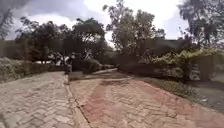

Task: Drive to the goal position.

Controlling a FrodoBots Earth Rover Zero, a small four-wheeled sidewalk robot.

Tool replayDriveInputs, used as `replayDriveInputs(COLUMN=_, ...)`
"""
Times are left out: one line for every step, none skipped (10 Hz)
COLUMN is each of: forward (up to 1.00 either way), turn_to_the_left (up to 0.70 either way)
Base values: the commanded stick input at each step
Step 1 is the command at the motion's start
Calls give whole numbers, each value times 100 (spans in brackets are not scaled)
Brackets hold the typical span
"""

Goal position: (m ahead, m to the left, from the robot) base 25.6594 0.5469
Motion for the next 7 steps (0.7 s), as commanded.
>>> replayDriveInputs(forward=70, turn_to_the_left=0)
replayDriveInputs(forward=70, turn_to_the_left=0)
replayDriveInputs(forward=70, turn_to_the_left=0)
replayDriveInputs(forward=70, turn_to_the_left=0)
replayDriveInputs(forward=70, turn_to_the_left=0)
replayDriveInputs(forward=70, turn_to_the_left=0)
replayDriveInputs(forward=70, turn_to_the_left=0)
